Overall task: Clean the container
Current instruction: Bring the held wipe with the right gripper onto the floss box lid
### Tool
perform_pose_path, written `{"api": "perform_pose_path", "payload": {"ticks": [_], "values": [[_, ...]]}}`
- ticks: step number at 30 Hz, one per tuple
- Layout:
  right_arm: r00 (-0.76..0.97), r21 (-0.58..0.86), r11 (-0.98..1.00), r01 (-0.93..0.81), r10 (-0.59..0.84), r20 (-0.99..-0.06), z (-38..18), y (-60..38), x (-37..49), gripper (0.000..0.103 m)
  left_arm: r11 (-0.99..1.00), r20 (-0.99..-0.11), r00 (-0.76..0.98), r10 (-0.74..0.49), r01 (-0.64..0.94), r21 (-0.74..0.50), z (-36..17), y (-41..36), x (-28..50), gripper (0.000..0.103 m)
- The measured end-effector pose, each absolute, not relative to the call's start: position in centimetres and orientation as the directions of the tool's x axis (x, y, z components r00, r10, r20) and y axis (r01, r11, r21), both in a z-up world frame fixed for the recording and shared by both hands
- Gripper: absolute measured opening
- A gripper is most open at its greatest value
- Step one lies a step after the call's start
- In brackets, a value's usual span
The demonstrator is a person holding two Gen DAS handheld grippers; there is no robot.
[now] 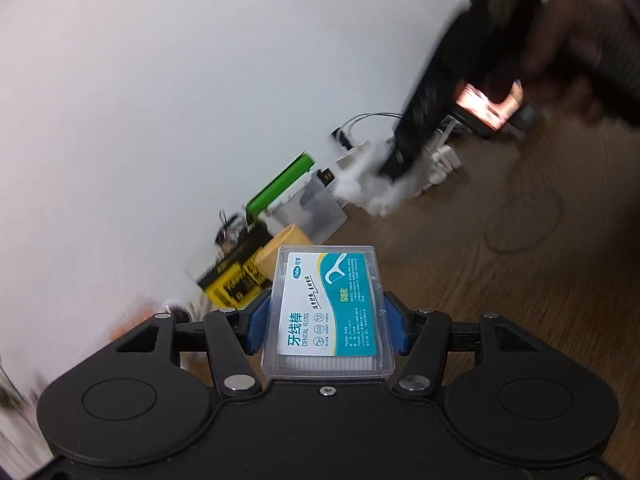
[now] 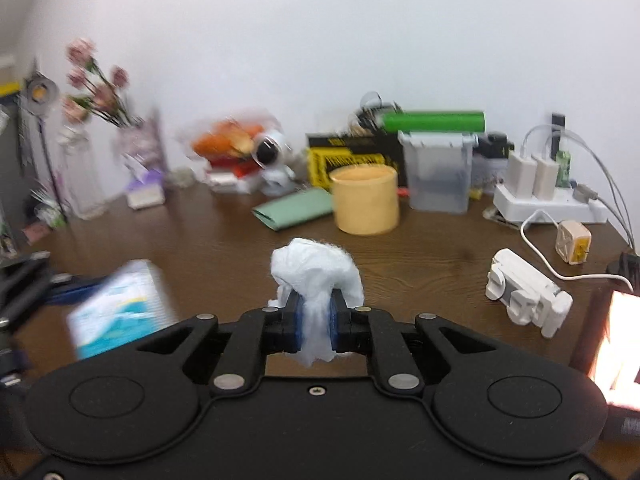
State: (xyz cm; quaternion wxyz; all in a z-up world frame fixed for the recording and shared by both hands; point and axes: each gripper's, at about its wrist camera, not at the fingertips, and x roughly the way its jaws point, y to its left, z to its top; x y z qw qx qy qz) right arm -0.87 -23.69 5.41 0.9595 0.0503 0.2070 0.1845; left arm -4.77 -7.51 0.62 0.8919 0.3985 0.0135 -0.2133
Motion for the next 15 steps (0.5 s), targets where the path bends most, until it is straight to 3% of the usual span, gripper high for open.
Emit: {"api": "perform_pose_path", "payload": {"ticks": [5,9,15], "values": [[0.824,0.123,0.881,-0.457,0.471,-0.315,5.3,-22.2,-3.0,0.013,0.54,-0.198,0.894,-0.403,0.407,0.736,-0.4,-7.9,-5.3,0.056],[0.779,0.108,0.829,-0.549,0.554,-0.293,5.3,-20.5,-4.0,0.013,0.526,-0.272,0.864,-0.424,0.479,0.702,-0.9,-7.8,-4.8,0.056],[0.655,0.085,0.734,-0.673,0.646,-0.391,4.6,-17.6,-4.9,0.014,0.493,-0.383,0.798,-0.466,0.594,0.636,-1.3,-7.9,-3.6,0.057]]}}
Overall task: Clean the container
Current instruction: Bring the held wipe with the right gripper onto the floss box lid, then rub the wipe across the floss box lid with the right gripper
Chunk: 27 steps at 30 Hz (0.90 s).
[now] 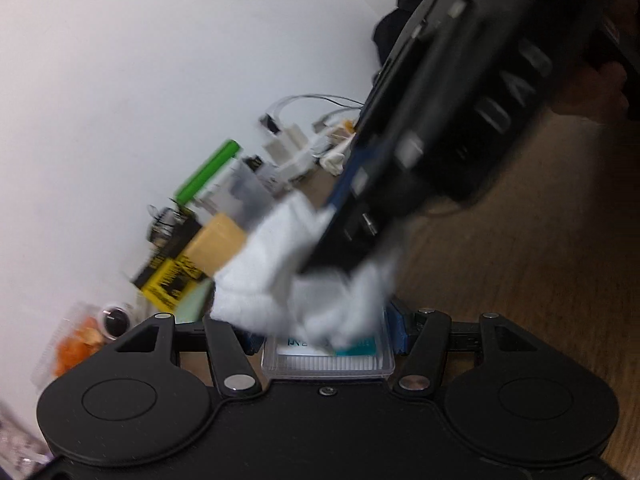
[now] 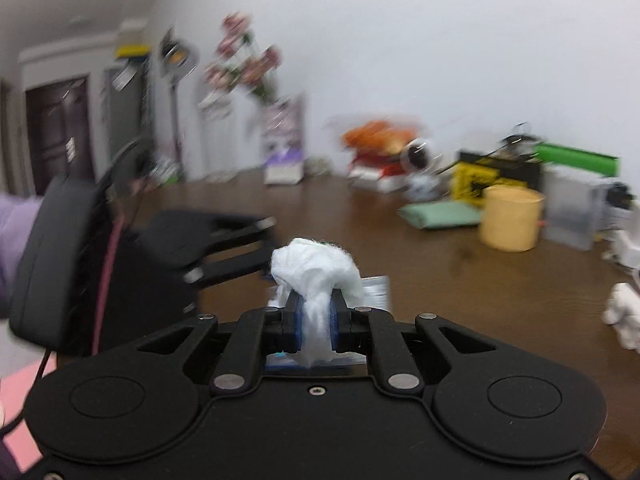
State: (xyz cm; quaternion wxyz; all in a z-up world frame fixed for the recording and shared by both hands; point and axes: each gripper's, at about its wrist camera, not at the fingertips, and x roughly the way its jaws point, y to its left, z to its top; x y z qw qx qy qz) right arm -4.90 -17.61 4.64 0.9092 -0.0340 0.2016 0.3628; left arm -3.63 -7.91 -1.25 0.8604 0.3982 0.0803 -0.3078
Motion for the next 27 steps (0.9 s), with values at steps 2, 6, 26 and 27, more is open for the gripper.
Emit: {"api": "perform_pose_path", "payload": {"ticks": [2,6,26,27], "values": [[0.671,0.08,0.755,-0.651,0.622,-0.404,4.3,-17.6,-4.9,0.014,0.498,-0.389,0.793,-0.47,0.601,0.625,-1.2,-7.9,-3.4,0.057],[0.765,0.074,0.866,-0.495,0.474,-0.435,4.4,-18.9,-3.6,0.014,0.493,-0.379,0.801,-0.463,0.588,0.641,-1.1,-7.7,-3.8,0.057],[0.724,-0.015,0.792,-0.61,0.549,-0.418,3.9,-17.1,-6.4,0.015,0.471,-0.366,0.801,-0.474,0.582,0.663,-0.5,-9.3,-3.9,0.057],[0.713,-0.023,0.779,-0.626,0.56,-0.422,3.8,-16.8,-6.6,0.015,0.47,-0.365,0.801,-0.474,0.581,0.664,-0.5,-9.2,-4.1,0.057]]}}
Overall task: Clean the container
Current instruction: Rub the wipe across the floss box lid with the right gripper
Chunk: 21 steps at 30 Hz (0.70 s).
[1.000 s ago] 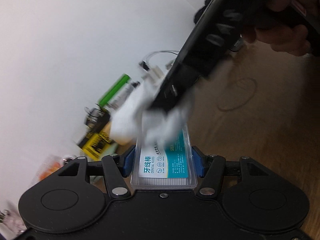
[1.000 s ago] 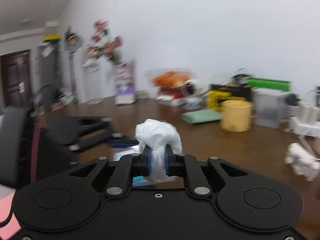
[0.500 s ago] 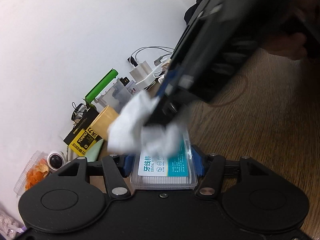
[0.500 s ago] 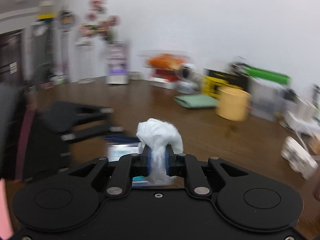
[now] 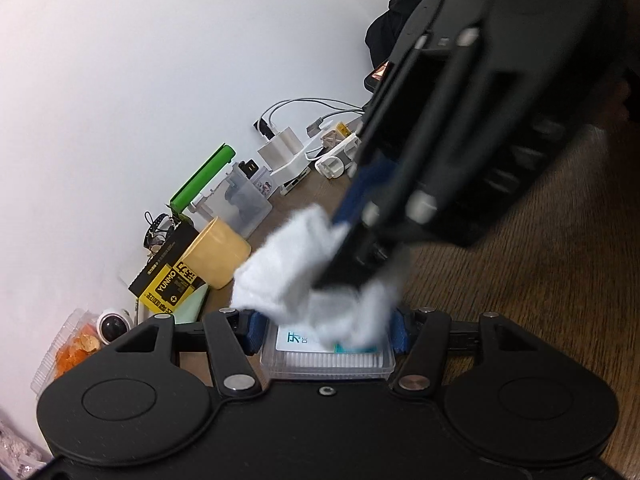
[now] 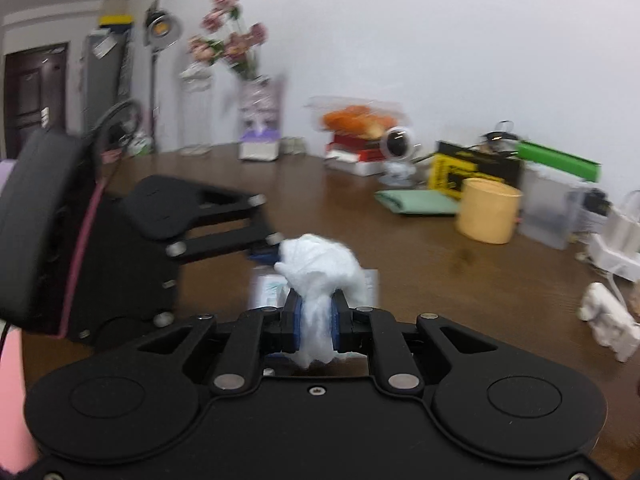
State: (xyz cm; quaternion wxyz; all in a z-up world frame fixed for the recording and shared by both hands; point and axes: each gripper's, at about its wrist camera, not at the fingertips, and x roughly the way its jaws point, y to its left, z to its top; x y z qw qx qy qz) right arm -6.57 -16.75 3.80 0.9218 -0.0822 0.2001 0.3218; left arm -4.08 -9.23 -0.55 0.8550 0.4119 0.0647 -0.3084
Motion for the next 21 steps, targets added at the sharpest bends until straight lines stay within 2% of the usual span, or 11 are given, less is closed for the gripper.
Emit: {"api": "perform_pose_path", "payload": {"ticks": [3,8,15,21], "values": [[0.709,-0.027,0.779,-0.626,0.554,-0.437,3.8,-17.1,-7.0,0.015,0.468,-0.353,0.807,-0.473,0.57,0.676,-0.9,-9.0,-4.7,0.057],[0.782,-0.033,0.868,-0.496,0.43,-0.451,3.6,-18.2,-5.7,0.016,0.466,-0.344,0.811,-0.473,0.562,0.683,-1.2,-8.8,-5.2,0.057],[0.73,-0.01,0.807,-0.59,0.528,-0.434,3.7,-16.8,-6.4,0.016,0.464,-0.332,0.816,-0.473,0.551,0.694,-1.6,-8.4,-5.7,0.057],[0.758,-0.019,0.847,-0.532,0.466,-0.457,3.4,-17.1,-6.6,0.016,0.464,-0.333,0.815,-0.473,0.552,0.692,-2.0,-8.2,-5.9,0.057]]}}
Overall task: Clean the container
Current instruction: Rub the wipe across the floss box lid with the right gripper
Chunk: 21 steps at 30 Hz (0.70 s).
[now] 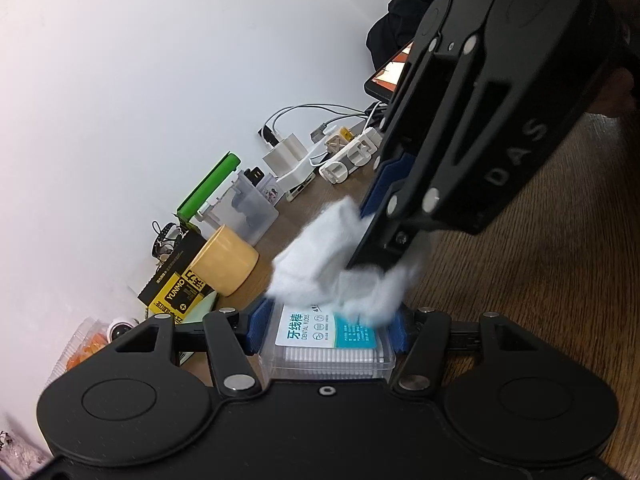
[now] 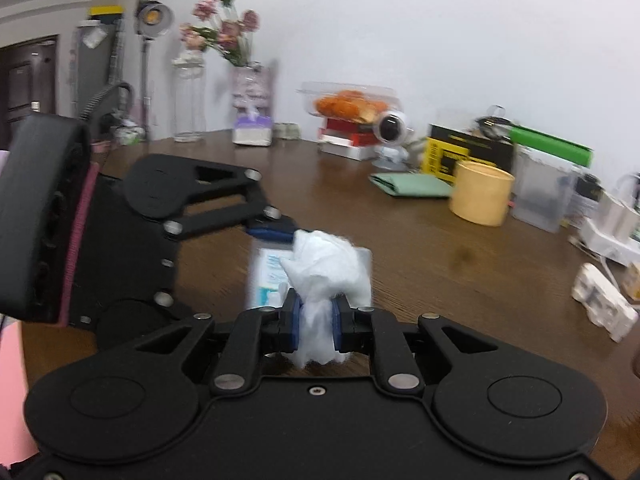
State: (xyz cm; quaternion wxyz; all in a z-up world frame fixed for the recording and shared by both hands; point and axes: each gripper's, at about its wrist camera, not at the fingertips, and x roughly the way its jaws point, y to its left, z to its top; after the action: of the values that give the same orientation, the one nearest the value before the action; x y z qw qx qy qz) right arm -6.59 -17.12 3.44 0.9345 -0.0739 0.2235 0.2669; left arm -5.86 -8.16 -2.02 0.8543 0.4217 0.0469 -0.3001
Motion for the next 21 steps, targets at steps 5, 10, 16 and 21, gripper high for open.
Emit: {"api": "perform_pose_path", "payload": {"ticks": [5,10,16,21], "values": [[0.775,-0.006,0.862,-0.506,0.452,-0.441,3.3,-16.8,-6.5,0.016,0.463,-0.334,0.814,-0.476,0.555,0.691,-2.4,-7.8,-6.0,0.057],[0.779,-0.011,0.857,-0.516,0.464,-0.423,3.1,-16.3,-6.9,0.016,0.464,-0.339,0.811,-0.476,0.56,0.687,-2.6,-7.5,-6.0,0.057],[0.789,-0.027,0.864,-0.502,0.445,-0.423,3.1,-16.0,-6.8,0.016,0.461,-0.342,0.804,-0.486,0.569,0.681,-2.4,-6.3,-6.0,0.056],[0.797,-0.035,0.871,-0.489,0.431,-0.423,3.1,-15.9,-6.8,0.016,0.458,-0.338,0.803,-0.492,0.568,0.684,-2.2,-5.3,-5.6,0.056]]}}
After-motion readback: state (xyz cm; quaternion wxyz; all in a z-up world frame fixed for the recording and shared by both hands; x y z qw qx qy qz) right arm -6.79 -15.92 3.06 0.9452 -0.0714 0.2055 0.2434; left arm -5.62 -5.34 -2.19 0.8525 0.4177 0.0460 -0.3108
